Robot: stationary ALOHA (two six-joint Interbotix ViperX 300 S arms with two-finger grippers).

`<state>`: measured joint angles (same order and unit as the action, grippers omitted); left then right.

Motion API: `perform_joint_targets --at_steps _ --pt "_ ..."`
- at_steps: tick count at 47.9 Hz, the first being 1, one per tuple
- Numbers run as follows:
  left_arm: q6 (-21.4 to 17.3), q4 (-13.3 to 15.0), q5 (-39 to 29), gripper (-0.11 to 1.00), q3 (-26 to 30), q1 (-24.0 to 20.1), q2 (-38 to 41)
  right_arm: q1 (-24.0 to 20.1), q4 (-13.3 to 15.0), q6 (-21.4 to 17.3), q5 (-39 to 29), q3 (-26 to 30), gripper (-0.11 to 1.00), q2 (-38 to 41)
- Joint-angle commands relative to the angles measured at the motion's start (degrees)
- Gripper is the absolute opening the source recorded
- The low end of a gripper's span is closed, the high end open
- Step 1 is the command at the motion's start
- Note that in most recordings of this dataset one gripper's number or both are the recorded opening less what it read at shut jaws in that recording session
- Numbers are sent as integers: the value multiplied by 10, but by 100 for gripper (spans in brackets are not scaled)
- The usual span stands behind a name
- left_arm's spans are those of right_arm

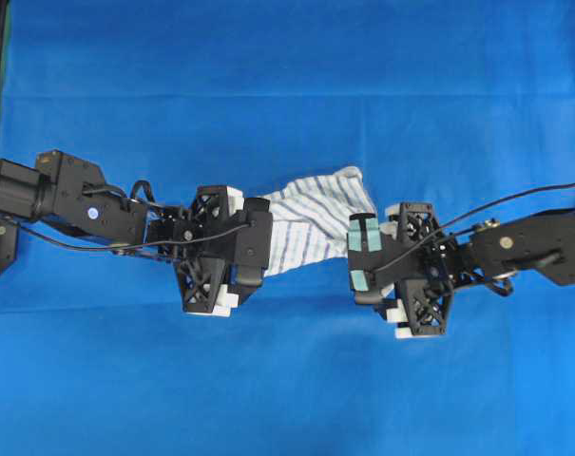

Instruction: Lift the towel with both arms.

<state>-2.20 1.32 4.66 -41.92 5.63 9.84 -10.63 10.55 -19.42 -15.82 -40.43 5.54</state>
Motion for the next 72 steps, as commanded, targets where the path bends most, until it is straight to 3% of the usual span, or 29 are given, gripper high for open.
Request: perform_joint_targets --at_steps 1,9,14,19,24,26,36,46,63,72 --pt "-1 1 7 86 4 -1 4 4 -1 -1 9 2 68 -3" --pt "-1 1 5 78 4 -2 5 9 2 -1 8 0 67 -4" --pt "-1 1 -2 54 3 -2 4 10 6 2 7 0 62 -4" --pt "-2 1 -25 24 4 -2 4 10 8 7 5 0 42 -4" --pt "-3 1 -56 3 8 -5 -4 10 10 11 4 0 12 -6" --pt "-3 1 -70 3 10 -7 -10 10 10 11 4 0 5 -9" --pt "-2 1 -130 3 25 -14 -78 11 11 11 -4 5 5 -42" --pt "-4 1 -212 3 45 -21 -178 16 15 15 -110 40 5 -139" --pt "-8 -8 -340 3 134 -54 -327 51 91 15 -277 144 5 -295" --pt "-20 -10 -379 3 181 -88 -374 52 141 17 -316 203 5 -328"
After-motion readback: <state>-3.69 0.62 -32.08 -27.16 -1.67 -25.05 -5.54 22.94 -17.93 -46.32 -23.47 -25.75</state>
